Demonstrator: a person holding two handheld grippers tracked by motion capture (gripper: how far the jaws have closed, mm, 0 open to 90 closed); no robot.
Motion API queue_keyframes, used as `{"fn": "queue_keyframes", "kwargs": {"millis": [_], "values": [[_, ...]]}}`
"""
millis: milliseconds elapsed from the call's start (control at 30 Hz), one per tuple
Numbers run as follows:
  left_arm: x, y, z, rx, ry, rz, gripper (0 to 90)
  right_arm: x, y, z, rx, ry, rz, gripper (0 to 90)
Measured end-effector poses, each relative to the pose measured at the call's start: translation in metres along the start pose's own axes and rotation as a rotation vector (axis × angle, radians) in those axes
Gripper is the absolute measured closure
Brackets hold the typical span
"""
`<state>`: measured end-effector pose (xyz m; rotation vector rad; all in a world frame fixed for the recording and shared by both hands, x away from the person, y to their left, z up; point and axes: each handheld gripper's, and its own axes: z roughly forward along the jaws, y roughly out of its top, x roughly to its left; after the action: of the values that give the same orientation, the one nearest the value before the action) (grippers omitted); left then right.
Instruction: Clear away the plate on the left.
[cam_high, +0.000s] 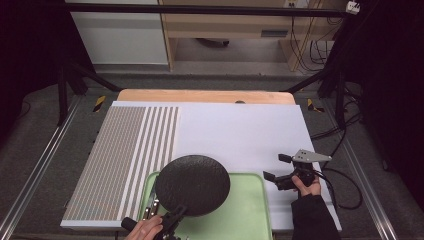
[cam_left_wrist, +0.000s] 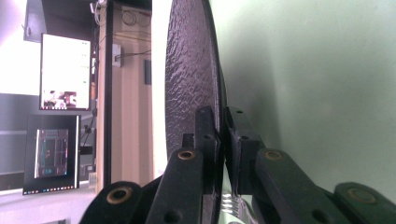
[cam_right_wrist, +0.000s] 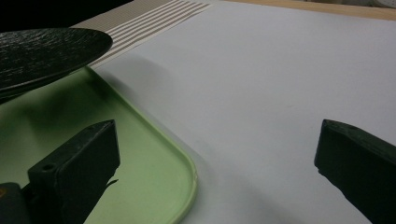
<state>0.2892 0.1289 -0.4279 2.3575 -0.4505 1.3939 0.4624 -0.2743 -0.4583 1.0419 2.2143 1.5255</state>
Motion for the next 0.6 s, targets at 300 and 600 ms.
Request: {"fn": "queue_keyframes", "kwargs": {"millis": [300, 600], "values": [[-0.003, 0.009, -0.003, -0.018, -0.020, 0.001, 83.9, 0.000, 0.000, 0.000, -0.001, 0.001, 0.001, 0.4], [-0.007, 0.016, -0.006, -0.033, -0.051, 0.002, 83.7, 0.000, 0.000, 0.000, 0.001, 0.000, 0.001, 0.4]]}}
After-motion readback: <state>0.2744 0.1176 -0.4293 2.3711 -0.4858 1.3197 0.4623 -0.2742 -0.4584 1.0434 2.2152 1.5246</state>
